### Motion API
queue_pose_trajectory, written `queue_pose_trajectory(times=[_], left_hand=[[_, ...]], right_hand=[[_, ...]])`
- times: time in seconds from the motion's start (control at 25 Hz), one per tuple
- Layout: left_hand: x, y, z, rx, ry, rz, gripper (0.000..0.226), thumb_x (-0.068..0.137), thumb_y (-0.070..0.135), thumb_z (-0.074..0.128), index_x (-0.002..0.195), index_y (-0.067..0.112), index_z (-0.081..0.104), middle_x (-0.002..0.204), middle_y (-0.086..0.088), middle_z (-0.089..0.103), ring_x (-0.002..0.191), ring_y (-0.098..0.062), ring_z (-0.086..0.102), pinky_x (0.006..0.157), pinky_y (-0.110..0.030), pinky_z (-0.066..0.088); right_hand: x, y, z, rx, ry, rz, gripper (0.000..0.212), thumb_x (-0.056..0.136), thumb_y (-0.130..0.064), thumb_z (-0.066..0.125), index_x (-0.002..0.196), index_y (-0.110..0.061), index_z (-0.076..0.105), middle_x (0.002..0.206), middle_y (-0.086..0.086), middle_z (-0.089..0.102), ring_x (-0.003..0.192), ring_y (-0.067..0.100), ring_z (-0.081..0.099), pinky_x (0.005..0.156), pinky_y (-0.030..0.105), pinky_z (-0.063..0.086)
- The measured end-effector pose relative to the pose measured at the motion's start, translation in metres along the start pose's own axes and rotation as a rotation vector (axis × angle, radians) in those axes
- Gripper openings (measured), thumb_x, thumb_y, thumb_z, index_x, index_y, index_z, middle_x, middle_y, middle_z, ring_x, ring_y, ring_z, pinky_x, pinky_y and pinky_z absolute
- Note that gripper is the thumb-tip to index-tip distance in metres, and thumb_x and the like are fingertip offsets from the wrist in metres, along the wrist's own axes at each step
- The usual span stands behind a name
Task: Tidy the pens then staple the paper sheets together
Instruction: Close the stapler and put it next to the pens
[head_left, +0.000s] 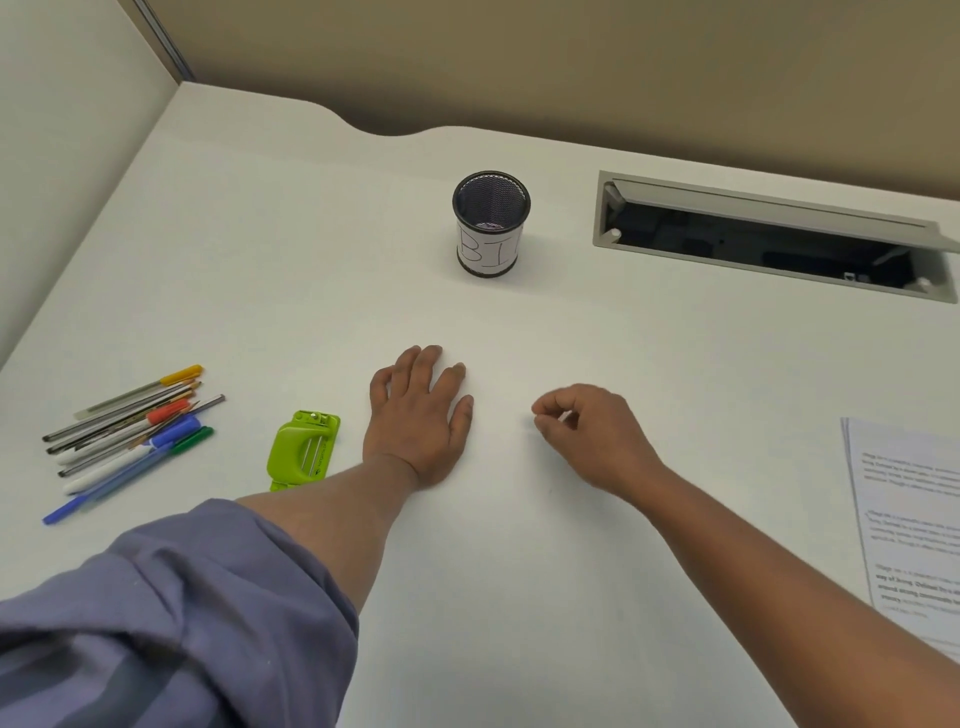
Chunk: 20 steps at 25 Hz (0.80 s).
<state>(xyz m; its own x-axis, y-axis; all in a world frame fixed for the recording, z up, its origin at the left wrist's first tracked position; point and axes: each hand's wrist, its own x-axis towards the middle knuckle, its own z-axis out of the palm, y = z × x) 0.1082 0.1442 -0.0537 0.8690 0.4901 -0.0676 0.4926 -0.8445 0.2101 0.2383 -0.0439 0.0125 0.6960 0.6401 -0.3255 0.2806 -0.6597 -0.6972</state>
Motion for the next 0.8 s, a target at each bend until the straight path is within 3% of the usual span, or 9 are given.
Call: queue_pose_trajectory(times=[0.16,0.32,0.52,0.64,0.8], left_hand=[[0.0,0.0,0.0,0.011,0.021,0.01,0.052,0.097,0.05,0.027,0.14,0.029,0.048,0.158,-0.007,0.035,0.148,-0.029,0.021,0.114,-0.044,0.009],[0.0,0.0,0.001,0.014,0.022,0.009,0.049,0.098,0.049,0.029,0.139,0.029,0.047,0.158,-0.006,0.034,0.148,-0.027,0.018,0.114,-0.043,0.007],[0.001,0.0,0.001,0.005,0.024,0.008,0.048,0.098,0.049,0.029,0.139,0.03,0.047,0.158,-0.006,0.034,0.148,-0.027,0.018,0.114,-0.042,0.006],[0.001,0.0,0.001,0.007,0.017,0.001,0.049,0.098,0.049,0.029,0.139,0.03,0.047,0.158,-0.005,0.033,0.149,-0.028,0.018,0.114,-0.043,0.007],[0.001,0.0,0.001,0.003,0.015,0.003,0.048,0.098,0.049,0.03,0.139,0.029,0.047,0.157,-0.005,0.034,0.149,-0.029,0.019,0.114,-0.045,0.009]], right_hand=[[-0.015,0.013,0.005,-0.095,-0.061,-0.014,0.014,0.094,-0.025,0.06,0.093,-0.029,0.073,0.088,-0.018,0.063,0.076,-0.003,0.06,0.072,0.026,0.048],[-0.024,0.022,0.009,-0.211,-0.142,-0.034,0.023,0.098,-0.014,0.049,0.109,-0.008,0.068,0.106,0.006,0.066,0.098,0.026,0.064,0.089,0.044,0.053],[-0.034,0.029,0.007,-0.22,-0.218,-0.089,0.038,0.098,-0.009,0.05,0.131,-0.021,0.065,0.116,-0.004,0.059,0.109,0.018,0.055,0.094,0.034,0.046],[-0.039,0.032,0.008,-0.218,-0.237,-0.097,0.031,0.097,-0.015,0.059,0.126,-0.023,0.068,0.114,-0.009,0.057,0.109,0.015,0.052,0.095,0.032,0.044],[-0.045,0.036,0.011,-0.238,-0.21,-0.158,0.016,0.095,-0.016,0.065,0.107,-0.019,0.074,0.104,-0.01,0.059,0.1,0.014,0.051,0.084,0.029,0.044]])
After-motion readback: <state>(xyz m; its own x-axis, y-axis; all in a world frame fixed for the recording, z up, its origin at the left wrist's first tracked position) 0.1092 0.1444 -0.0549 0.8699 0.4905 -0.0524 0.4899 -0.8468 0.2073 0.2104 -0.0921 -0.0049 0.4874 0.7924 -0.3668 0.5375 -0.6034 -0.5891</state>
